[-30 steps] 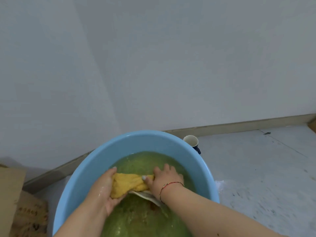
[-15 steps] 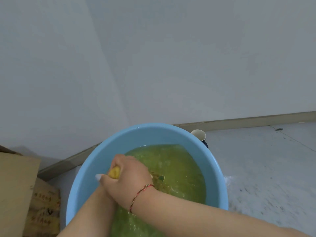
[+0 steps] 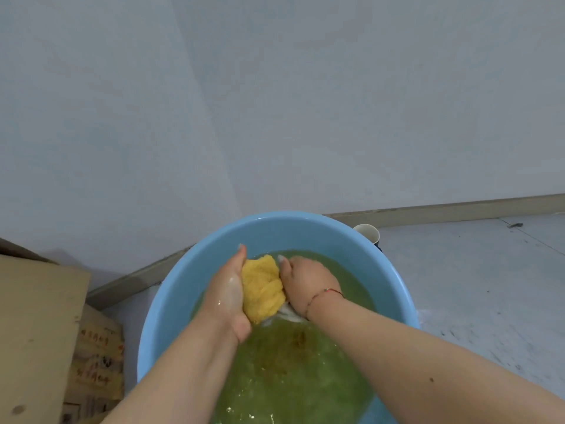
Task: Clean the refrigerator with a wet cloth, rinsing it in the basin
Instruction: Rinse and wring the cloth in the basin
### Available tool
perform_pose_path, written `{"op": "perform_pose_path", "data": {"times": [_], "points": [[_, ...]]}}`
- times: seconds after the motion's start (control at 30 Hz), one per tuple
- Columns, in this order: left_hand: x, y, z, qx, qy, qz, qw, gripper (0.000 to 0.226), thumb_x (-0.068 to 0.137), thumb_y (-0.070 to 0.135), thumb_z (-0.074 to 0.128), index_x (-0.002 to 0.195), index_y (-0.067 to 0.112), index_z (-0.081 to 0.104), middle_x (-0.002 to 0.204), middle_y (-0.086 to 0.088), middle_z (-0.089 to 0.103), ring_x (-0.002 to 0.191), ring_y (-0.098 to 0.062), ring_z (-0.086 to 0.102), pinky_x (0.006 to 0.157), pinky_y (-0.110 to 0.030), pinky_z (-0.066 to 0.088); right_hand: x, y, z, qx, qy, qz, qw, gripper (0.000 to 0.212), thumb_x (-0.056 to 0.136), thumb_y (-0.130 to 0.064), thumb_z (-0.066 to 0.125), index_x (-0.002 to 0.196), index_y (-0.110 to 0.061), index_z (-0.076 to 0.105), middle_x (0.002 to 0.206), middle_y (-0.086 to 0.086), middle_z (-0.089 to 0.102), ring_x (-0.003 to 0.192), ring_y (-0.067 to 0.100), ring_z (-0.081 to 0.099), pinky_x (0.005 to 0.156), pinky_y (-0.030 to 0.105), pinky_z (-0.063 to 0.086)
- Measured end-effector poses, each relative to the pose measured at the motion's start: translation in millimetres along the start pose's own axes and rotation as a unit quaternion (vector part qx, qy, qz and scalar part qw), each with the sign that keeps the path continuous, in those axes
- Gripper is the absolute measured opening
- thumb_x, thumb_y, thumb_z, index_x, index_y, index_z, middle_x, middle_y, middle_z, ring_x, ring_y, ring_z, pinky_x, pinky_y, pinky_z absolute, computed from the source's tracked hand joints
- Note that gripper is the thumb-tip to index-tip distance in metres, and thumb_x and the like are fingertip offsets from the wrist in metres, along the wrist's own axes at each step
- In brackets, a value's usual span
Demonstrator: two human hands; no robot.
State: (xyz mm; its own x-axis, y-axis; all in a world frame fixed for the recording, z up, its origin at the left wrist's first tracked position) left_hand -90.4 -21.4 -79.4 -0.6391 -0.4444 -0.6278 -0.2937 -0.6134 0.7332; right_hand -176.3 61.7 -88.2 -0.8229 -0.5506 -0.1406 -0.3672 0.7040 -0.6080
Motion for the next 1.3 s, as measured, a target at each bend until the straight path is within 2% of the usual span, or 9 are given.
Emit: {"op": "perform_pose_path", "data": {"times": [0.13, 0.23, 0.4, 0.47, 0.67, 0.87, 0.97, 1.13, 1.3], "points": [[14, 1, -33, -0.051, 0.057, -0.018, 0.997, 0.039, 0.096, 0.044, 0.051, 0.109, 0.008, 0.060, 0.099, -0.016, 0.068, 0.084, -0.031, 0.066, 0.065, -0.043, 0.054, -1, 42, 19, -0.140, -0.081, 0.043, 0.986, 0.061, 0.092, -0.066, 0.012, 0.117, -0.017, 0.039, 0.098, 0.008, 0.060, 0.092, 0.029, 0.058, 0.077, 0.040, 0.048], [29, 2, -66, 0.148, 0.107, 0.000, 0.983, 0.033, 0.099, 0.031, 0.048, 0.131, 0.021, 0.048, 0.117, -0.009, 0.060, 0.091, -0.025, 0.062, 0.072, -0.043, 0.055, -5, 60, 31, -0.195, -0.210, 0.050, 0.957, 0.091, 0.078, -0.084, 0.022, 0.142, -0.020, 0.027, 0.140, 0.011, 0.042, 0.128, 0.030, 0.040, 0.101, 0.048, 0.038], [23, 22, -54, 0.696, 0.098, 0.100, 0.704, 0.072, 0.083, 0.027, 0.062, 0.147, 0.035, 0.031, 0.133, -0.007, 0.049, 0.114, -0.024, 0.054, 0.090, -0.033, 0.050, -12, 45, 42, -0.348, -0.280, -0.039, 0.894, 0.046, 0.086, -0.033, 0.055, 0.128, -0.016, 0.046, 0.117, 0.005, 0.061, 0.113, 0.028, 0.055, 0.111, 0.052, 0.024], [18, 16, -35, 0.736, 0.020, 0.154, 0.659, 0.088, 0.072, 0.031, 0.077, 0.148, 0.034, 0.032, 0.146, -0.001, 0.038, 0.134, -0.023, 0.037, 0.107, -0.033, 0.038, -11, 21, 35, -0.352, -0.265, -0.082, 0.894, 0.032, 0.088, -0.037, 0.057, 0.112, -0.017, 0.057, 0.102, 0.003, 0.064, 0.099, 0.026, 0.059, 0.100, 0.045, 0.040], [4, 1, -4, 0.448, -0.157, 0.205, 0.856, 0.035, 0.069, 0.014, 0.085, 0.095, 0.023, 0.064, 0.079, 0.010, 0.072, 0.076, -0.008, 0.065, 0.065, -0.013, 0.050, -16, -61, -43, -0.119, -0.168, -0.202, 0.958, 0.011, 0.082, -0.021, 0.059, 0.077, -0.027, 0.052, 0.066, -0.012, 0.051, 0.061, 0.007, 0.048, 0.052, 0.019, 0.038], [1, 28, -5, 0.121, -0.160, 0.208, 0.957, 0.044, 0.061, 0.010, 0.079, 0.100, 0.012, 0.058, 0.075, -0.011, 0.066, 0.058, -0.024, 0.064, 0.053, -0.029, 0.053, 16, -17, -64, 0.331, -0.115, -0.029, 0.936, 0.023, 0.053, -0.002, 0.060, 0.071, -0.016, 0.063, 0.067, 0.005, 0.058, 0.064, 0.020, 0.051, 0.058, 0.027, 0.040], [-1, 37, 2, -0.079, -0.155, 0.165, 0.971, 0.044, 0.060, -0.006, 0.068, 0.098, 0.013, 0.057, 0.071, -0.004, 0.064, 0.060, -0.016, 0.063, 0.058, -0.028, 0.056, 12, 1, -25, 0.411, -0.154, 0.053, 0.897, 0.060, 0.038, -0.008, 0.058, 0.096, -0.018, 0.067, 0.095, 0.010, 0.066, 0.082, 0.026, 0.060, 0.063, 0.031, 0.049], [-3, 39, 3, -0.333, -0.194, 0.068, 0.920, 0.046, 0.065, 0.014, 0.058, 0.109, 0.002, 0.056, 0.101, -0.015, 0.056, 0.107, -0.032, 0.060, 0.102, -0.045, 0.043, -25, -27, 21, 0.603, -0.310, 0.071, 0.732, 0.030, 0.065, -0.011, 0.060, 0.095, -0.009, 0.062, 0.075, 0.008, 0.064, 0.064, 0.021, 0.061, 0.065, 0.033, 0.052], [-11, 38, 9, -0.015, -0.216, 0.134, 0.967, 0.060, 0.060, -0.003, 0.045, 0.119, 0.008, 0.049, 0.099, -0.009, 0.059, 0.097, -0.023, 0.060, 0.088, -0.030, 0.049, -28, -20, 26, 0.564, -0.328, 0.167, 0.739, 0.015, 0.078, -0.015, 0.071, 0.086, -0.008, 0.061, 0.063, 0.006, 0.062, 0.058, 0.016, 0.061, 0.070, 0.039, 0.055]]}}
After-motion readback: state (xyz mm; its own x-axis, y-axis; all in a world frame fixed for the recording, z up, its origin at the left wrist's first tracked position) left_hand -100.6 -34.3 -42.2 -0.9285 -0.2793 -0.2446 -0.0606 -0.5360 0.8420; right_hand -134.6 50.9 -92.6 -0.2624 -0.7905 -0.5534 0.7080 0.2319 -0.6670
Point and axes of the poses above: each hand's wrist, its own x-axis towards the middle knuckle, its own z-axis out of the palm, y = z × x, the point moved 6 cm from there along x, towards the middle knuckle
